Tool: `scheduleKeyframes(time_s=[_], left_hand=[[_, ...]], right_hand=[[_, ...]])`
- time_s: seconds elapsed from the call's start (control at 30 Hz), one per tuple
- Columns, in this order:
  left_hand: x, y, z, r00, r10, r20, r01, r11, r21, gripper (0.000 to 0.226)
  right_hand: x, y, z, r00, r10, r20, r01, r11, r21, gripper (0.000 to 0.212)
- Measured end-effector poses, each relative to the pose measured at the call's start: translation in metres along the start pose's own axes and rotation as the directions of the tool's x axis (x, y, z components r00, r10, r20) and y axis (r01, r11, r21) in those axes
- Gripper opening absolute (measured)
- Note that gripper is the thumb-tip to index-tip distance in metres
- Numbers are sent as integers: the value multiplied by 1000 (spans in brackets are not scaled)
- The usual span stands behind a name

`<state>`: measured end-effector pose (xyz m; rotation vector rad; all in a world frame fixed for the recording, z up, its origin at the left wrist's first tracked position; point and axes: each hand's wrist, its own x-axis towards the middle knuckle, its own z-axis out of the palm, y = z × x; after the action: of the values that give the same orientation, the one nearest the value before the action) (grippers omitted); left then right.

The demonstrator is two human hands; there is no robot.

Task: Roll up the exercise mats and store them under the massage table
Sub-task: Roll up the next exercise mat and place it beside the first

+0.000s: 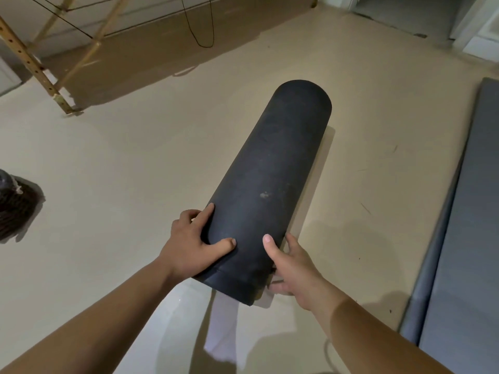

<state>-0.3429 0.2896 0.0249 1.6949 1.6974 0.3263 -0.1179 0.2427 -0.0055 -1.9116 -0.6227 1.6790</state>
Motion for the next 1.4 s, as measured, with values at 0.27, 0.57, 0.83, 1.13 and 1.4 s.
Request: scheduleKeyframes(time_s=[0.27, 0.57, 0.83, 1.13, 1.4], left_hand=[[-6, 11, -8, 980, 135, -144, -119, 986, 116, 96], [-9, 19, 4, 986, 130, -101, -102, 965, 241, 105], [-12, 12, 6, 997, 59, -56, -46, 975, 217, 105], [-17, 23, -13, 981, 151, -120, -122, 967, 223, 88], [-45, 54, 5, 856, 483, -183, -422, 859, 291, 40]], right_hand=[[-11, -16, -6, 999, -30, -18, 30, 999, 40, 43], [-19, -17, 0, 997, -70, 22, 71, 997, -18, 75], [-16, -25, 7, 988, -133, -84, 109, 963, -245, 77], [-11, -24, -5, 990, -103, -92, 83, 977, -196, 54], [-27, -25, -33, 987, -149, -51, 123, 931, -343, 45]])
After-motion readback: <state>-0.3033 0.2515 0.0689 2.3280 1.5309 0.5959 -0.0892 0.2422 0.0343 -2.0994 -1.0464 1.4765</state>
